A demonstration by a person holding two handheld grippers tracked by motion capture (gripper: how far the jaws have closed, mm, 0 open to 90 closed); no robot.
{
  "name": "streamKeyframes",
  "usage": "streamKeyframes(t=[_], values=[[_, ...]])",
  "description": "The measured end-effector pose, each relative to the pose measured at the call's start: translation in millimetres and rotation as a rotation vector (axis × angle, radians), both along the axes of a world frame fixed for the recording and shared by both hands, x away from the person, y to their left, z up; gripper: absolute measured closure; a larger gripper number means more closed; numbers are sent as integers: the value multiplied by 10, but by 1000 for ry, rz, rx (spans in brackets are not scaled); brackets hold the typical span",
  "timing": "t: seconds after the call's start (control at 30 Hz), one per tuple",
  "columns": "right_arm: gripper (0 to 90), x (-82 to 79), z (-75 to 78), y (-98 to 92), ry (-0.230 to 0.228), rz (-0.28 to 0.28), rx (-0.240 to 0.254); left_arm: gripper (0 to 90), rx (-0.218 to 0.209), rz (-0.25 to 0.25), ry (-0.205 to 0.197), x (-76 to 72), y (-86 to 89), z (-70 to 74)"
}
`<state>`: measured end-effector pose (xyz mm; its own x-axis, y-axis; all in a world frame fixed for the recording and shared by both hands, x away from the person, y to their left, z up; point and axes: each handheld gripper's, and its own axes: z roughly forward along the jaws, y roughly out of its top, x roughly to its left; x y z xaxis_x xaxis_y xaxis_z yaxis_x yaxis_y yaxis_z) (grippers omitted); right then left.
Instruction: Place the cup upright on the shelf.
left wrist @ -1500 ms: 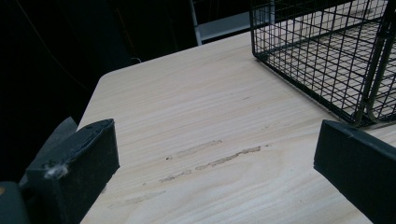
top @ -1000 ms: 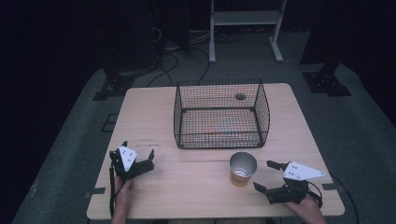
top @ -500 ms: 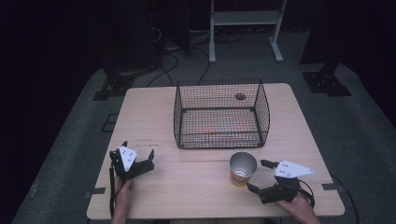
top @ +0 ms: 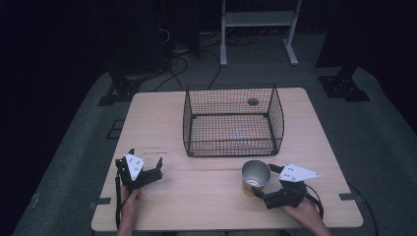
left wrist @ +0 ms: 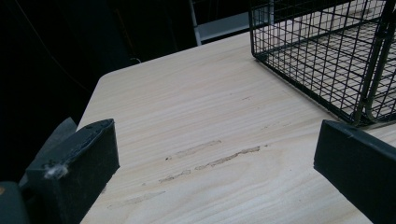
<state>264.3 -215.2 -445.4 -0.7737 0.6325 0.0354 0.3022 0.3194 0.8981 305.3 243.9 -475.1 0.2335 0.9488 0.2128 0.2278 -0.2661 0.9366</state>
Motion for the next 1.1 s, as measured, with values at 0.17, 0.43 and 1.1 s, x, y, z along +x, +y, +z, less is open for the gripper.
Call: streamKeyframes(t=[0.17, 0.43, 1.1], values=[[20, 35, -3, 94, -7, 9, -13, 0, 1, -1, -1, 0, -1, 0], [20, 78, -19, 167, -18, 6, -6, 0, 0, -1, 0, 0, 0, 0], [119, 139, 32, 172, 9, 31, 47, 0, 5, -1, 0, 0, -2, 0]])
